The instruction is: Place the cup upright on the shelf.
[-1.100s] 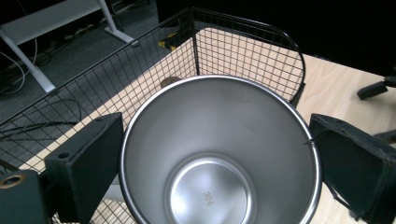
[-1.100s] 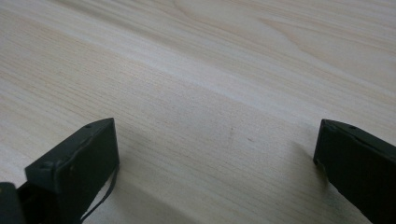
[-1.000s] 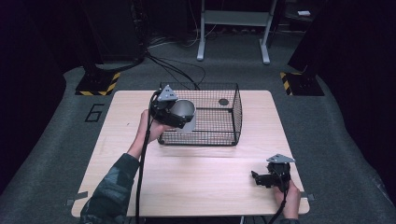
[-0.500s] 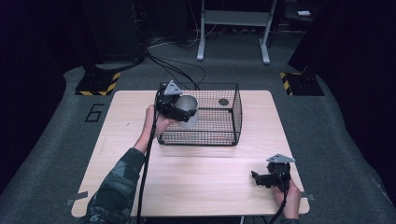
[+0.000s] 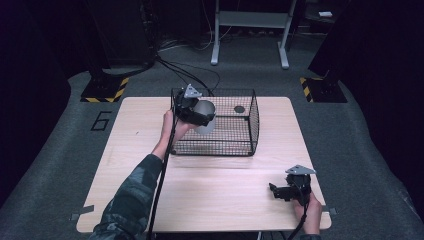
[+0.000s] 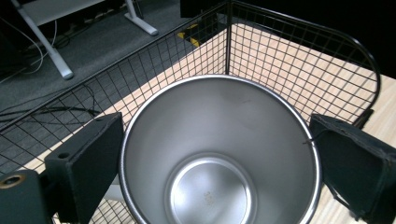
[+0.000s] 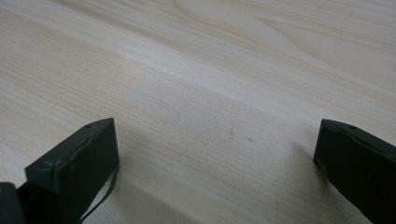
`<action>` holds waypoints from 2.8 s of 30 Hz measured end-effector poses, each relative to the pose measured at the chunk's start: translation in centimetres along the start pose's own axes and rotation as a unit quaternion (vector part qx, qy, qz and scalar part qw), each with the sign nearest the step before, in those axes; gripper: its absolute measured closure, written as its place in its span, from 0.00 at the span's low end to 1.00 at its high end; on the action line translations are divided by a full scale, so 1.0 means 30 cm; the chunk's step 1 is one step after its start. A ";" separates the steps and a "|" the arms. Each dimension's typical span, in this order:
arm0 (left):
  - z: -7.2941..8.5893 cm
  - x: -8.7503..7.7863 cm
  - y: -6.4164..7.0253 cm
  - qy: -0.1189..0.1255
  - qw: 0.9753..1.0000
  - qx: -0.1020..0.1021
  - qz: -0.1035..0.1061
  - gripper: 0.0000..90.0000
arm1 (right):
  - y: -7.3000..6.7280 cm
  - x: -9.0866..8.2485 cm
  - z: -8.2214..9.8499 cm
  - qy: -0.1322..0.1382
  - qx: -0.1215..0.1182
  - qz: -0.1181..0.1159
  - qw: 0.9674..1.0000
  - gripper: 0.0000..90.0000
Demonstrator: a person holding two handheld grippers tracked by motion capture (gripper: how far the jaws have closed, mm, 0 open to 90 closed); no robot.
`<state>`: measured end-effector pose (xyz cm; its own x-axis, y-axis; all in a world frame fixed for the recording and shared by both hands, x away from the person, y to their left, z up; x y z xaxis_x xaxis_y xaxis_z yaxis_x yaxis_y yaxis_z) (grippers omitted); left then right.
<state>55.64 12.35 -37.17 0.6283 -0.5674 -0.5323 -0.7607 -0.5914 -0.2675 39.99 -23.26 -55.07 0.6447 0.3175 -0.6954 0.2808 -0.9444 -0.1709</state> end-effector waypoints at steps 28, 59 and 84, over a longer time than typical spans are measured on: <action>0.039 0.171 0.001 -0.052 0.998 -0.009 0.017 0.07 | 0.004 0.000 0.001 -0.002 -0.009 0.003 1.000 0.00; 0.084 0.266 0.023 -0.103 0.994 -0.006 0.036 0.07 | 0.000 0.000 0.000 0.000 0.001 0.000 1.000 0.00; 0.095 0.259 0.028 -0.105 0.993 -0.001 0.047 0.05 | 0.000 0.000 0.000 0.000 0.000 0.000 1.000 0.00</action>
<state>59.41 9.07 -43.82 0.5059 -0.4881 -0.7112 -0.8143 -0.5422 -0.2071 39.99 -23.26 -55.07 0.6445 0.3174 -0.6956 0.2814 -0.9444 -0.1703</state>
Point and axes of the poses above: each handheld gripper's, and its own axes: x roughly forward along the jaws, z roughly out of its underside, y roughly to its right, the point moved 3 cm from there along x, roughly forward along the jaws, and after that the axes turned 13 degrees about x, right-handed, at the moved point
